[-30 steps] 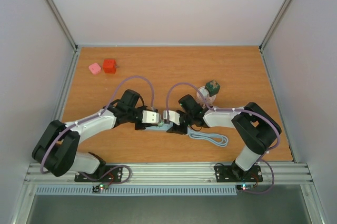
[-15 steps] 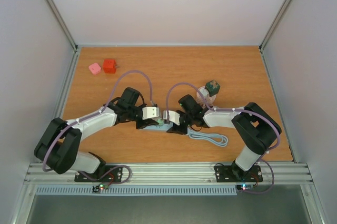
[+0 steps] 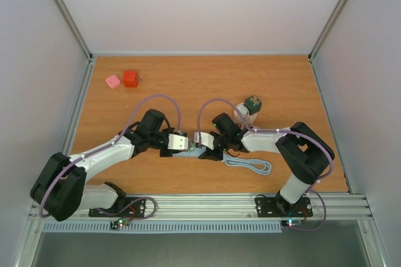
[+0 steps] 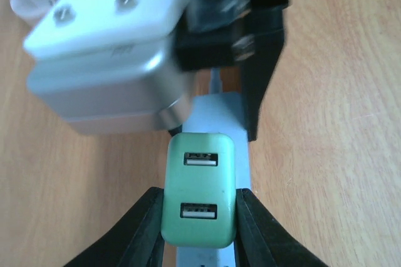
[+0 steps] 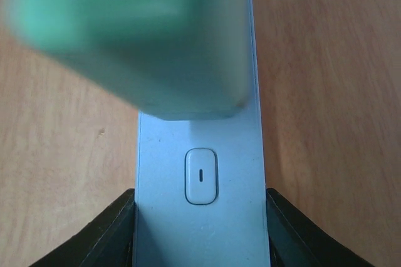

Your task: Pull the plug off the socket

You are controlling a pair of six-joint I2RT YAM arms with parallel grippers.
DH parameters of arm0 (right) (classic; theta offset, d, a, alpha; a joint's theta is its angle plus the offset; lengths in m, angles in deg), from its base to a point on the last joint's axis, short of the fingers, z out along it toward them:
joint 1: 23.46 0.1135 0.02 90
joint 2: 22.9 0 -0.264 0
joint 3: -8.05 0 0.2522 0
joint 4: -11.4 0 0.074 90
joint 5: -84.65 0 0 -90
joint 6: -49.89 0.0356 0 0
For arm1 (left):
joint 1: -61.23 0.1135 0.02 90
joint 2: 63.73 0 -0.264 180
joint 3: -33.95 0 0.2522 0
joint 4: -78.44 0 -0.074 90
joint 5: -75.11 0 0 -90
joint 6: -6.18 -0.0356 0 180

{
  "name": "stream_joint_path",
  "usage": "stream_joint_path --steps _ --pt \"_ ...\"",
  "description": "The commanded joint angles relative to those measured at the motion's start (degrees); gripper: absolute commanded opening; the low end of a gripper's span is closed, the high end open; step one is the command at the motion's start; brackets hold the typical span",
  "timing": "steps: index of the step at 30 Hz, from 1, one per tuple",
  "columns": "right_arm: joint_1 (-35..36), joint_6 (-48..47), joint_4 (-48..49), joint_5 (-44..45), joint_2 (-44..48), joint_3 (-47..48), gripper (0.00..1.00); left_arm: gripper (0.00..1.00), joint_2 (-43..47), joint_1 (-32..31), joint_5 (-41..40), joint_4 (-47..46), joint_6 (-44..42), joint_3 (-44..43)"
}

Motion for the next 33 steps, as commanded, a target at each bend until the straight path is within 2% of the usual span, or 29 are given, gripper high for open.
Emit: stream_joint_path --steps 1,3,9,13,22,27,33 --pt "-0.6 1.0 -2.1 5.3 -1.6 0.4 0.05 0.15 4.5 -1.2 3.0 -5.9 -6.7 1.6" --pt "-0.6 1.0 -2.0 5.4 -1.8 0.5 0.05 0.15 4.3 -1.2 3.6 -4.0 -6.4 0.5" --pt "-0.6 0.7 -2.1 5.3 -1.9 0.6 0.05 0.14 1.0 -0.5 9.8 0.3 2.9 -4.2" --pt "-0.6 0.4 -2.7 5.2 -1.7 0.7 0.05 0.14 0.6 1.7 11.0 3.2 4.3 -4.9" --pt "-0.6 -0.2 -3.7 3.9 -0.8 0.6 0.07 0.14 -1.4 15.1 14.1 12.3 1.9 -9.7" --pt "-0.5 -0.6 -4.5 3.2 -0.4 0.7 0.07 0.14 -8.2 21.2 14.5 13.9 8.6 -16.2" --pt "-0.7 -0.4 -5.8 3.3 -0.5 1.5 0.07 0.15 -16.4 28.5 14.3 9.4 20.7 -22.7"
